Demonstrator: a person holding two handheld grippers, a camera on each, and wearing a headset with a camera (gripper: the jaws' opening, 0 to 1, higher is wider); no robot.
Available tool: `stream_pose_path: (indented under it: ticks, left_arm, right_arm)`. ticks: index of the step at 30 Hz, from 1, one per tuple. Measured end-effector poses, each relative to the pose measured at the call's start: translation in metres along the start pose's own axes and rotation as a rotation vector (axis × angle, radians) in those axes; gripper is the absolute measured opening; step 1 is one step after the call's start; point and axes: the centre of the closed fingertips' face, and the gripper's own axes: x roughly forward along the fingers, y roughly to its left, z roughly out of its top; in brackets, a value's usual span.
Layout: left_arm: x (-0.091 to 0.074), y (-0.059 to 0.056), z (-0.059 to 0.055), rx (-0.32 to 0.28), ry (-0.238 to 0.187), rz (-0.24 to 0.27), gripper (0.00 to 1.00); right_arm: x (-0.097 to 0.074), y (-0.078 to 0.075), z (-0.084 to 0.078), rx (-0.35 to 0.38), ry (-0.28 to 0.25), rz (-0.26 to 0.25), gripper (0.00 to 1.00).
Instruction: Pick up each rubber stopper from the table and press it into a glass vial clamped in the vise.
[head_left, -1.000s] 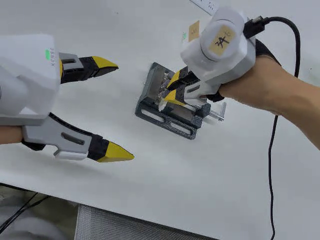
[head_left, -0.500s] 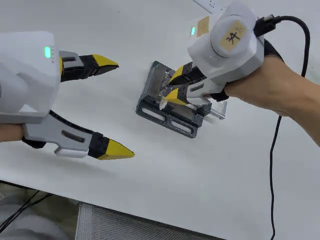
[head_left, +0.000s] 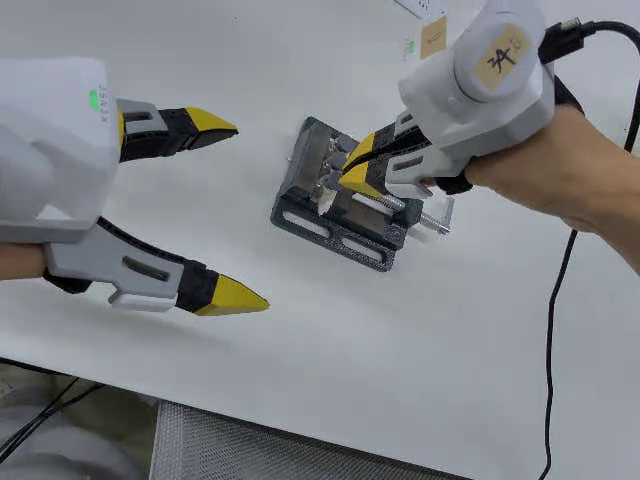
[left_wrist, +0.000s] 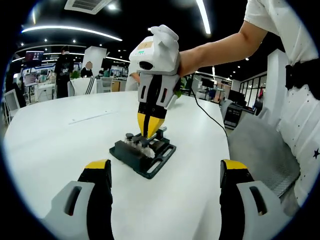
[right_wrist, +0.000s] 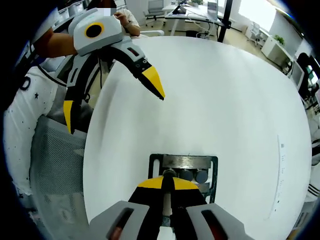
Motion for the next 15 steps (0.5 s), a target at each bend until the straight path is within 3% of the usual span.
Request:
stream_pose_path:
  ticks: [15]
  left_arm:
    - [0.0003, 0.0005, -0.0025, -0.003, 0.006, -0.002, 0.88]
  right_arm:
    - [0.007, -0.0032, -0.0033, -0.002, 0.006, -0.002, 0.0]
